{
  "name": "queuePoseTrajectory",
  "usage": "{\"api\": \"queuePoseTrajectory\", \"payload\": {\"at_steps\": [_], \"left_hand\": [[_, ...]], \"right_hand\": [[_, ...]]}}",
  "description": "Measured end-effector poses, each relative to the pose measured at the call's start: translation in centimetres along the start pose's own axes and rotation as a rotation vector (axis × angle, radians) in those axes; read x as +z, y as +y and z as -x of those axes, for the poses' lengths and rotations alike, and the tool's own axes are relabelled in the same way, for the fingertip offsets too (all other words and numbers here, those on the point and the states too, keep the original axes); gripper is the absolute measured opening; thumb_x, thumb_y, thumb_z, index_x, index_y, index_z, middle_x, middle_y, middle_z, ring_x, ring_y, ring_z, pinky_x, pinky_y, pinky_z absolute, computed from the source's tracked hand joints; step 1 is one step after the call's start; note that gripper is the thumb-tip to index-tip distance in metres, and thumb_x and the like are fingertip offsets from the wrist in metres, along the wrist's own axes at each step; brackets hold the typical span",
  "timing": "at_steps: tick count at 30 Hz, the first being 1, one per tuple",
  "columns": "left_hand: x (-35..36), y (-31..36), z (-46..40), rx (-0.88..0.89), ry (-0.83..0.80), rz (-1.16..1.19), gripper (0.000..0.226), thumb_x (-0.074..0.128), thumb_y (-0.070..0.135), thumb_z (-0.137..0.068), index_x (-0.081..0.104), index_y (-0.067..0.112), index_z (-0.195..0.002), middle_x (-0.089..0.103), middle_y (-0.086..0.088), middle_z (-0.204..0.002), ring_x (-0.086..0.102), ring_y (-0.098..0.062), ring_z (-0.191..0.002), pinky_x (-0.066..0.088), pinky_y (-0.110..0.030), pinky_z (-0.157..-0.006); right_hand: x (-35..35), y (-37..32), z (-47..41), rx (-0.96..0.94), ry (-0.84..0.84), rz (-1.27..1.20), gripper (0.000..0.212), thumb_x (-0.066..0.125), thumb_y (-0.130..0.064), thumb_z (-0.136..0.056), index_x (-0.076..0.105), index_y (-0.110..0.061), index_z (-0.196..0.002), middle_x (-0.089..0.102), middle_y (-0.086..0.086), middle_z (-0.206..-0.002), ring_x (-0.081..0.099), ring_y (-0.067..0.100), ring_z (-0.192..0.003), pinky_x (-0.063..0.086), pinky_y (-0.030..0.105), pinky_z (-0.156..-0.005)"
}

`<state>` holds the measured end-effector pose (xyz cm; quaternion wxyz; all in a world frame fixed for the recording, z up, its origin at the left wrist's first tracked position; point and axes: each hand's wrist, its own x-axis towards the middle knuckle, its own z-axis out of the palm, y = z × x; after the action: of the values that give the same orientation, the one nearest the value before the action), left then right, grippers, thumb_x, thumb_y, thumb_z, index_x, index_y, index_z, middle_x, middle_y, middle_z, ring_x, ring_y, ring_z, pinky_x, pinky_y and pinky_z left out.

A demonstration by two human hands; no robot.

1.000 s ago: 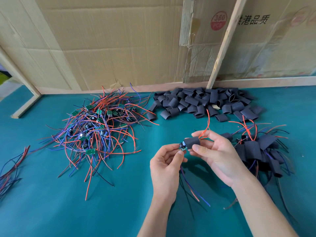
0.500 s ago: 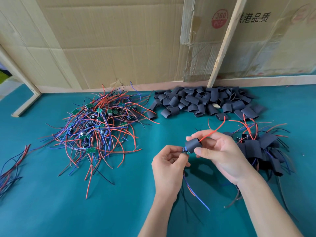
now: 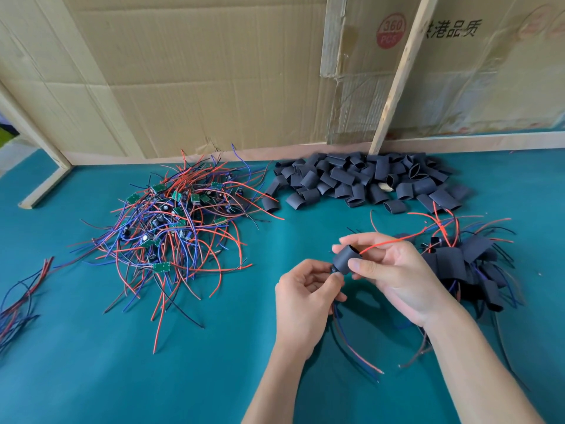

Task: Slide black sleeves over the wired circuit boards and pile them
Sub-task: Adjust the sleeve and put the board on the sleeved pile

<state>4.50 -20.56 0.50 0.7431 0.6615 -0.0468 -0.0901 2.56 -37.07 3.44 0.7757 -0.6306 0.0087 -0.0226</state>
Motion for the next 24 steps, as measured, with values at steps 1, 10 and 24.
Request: {"api": "queuePoseTrajectory", "payload": {"at_steps": [1,10,24], "left_hand": [[0.0,0.0,0.0,-0.005,-0.012,-0.016,0.005,0.073,0.007,-0.089,0.072,0.011,-0.087,0.076,-0.006,-0.076,0.071,-0.018,-0.061,0.045,-0.021,-0.048],[-0.3,-0.1,0.0,0.011,-0.024,0.046,0.014,0.071,0.011,-0.084,0.066,0.009,-0.097,0.076,-0.007,-0.078,0.071,-0.019,-0.063,0.046,-0.020,-0.048],[0.3,-0.9,-0.1,0.130,0.078,-0.008,0.013,0.068,0.006,-0.094,0.057,0.013,-0.092,0.077,-0.004,-0.081,0.070,-0.019,-0.061,0.049,-0.020,-0.055]], "right_hand": [[0.0,0.0,0.0,0.008,0.001,-0.005,0.031,0.081,-0.006,-0.081,0.080,-0.020,-0.109,0.076,0.018,-0.115,0.070,0.021,-0.102,0.055,0.024,-0.079],[0.2,0.1,0.0,-0.002,0.018,0.070,0.034,0.076,-0.023,-0.078,0.079,-0.027,-0.112,0.078,0.015,-0.110,0.072,0.024,-0.103,0.051,0.034,-0.089],[2.6,1.3,-0.4,0.109,0.027,-0.075,0.027,0.060,-0.017,-0.098,0.074,-0.008,-0.119,0.075,0.024,-0.112,0.062,0.021,-0.069,0.054,0.028,-0.063]]}}
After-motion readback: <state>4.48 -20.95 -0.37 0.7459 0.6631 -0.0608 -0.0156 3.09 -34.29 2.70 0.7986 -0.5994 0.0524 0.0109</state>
